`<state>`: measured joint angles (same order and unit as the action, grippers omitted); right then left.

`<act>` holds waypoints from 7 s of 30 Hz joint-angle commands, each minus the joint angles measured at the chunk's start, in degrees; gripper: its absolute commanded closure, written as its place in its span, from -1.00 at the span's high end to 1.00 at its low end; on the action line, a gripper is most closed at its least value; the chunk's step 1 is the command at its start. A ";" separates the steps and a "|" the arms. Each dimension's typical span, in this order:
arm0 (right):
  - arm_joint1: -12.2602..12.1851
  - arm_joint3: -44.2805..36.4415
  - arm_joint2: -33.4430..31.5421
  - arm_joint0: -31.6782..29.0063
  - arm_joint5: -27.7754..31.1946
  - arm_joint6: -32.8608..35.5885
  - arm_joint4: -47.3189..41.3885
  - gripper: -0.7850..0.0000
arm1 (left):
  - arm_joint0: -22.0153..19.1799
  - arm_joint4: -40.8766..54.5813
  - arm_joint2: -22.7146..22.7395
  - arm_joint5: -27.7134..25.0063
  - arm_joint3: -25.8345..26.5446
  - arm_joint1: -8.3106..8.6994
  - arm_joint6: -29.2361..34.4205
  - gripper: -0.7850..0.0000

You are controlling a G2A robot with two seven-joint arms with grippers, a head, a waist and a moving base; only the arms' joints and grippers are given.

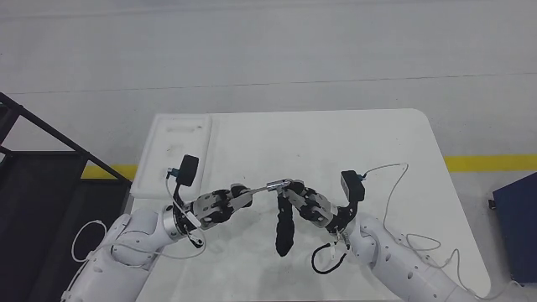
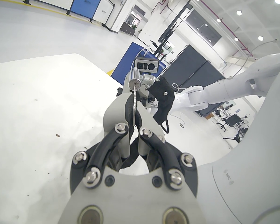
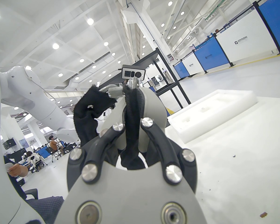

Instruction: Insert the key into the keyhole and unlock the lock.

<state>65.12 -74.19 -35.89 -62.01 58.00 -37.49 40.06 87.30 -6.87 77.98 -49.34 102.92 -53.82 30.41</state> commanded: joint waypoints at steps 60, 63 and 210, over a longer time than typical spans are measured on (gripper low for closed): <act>0.00 0.00 0.00 0.00 0.00 0.00 0.00 -1.00 | 4.90 -83.07 -0.99 9.10 12.36 -2.13 -50.04 -1.00; 0.00 0.00 0.00 0.00 0.00 0.00 0.00 -1.00 | 5.85 -88.11 -0.50 11.18 11.80 -1.89 -53.78 -1.00; 3.74 -0.94 -23.83 -6.97 -17.14 8.94 18.65 -1.00 | 18.93 -9.45 8.44 9.24 26.26 -1.89 -7.77 -1.00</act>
<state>68.97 -74.93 -59.01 -68.51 41.26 -28.04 58.70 105.29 -17.21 86.58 -40.82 129.97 -55.83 20.67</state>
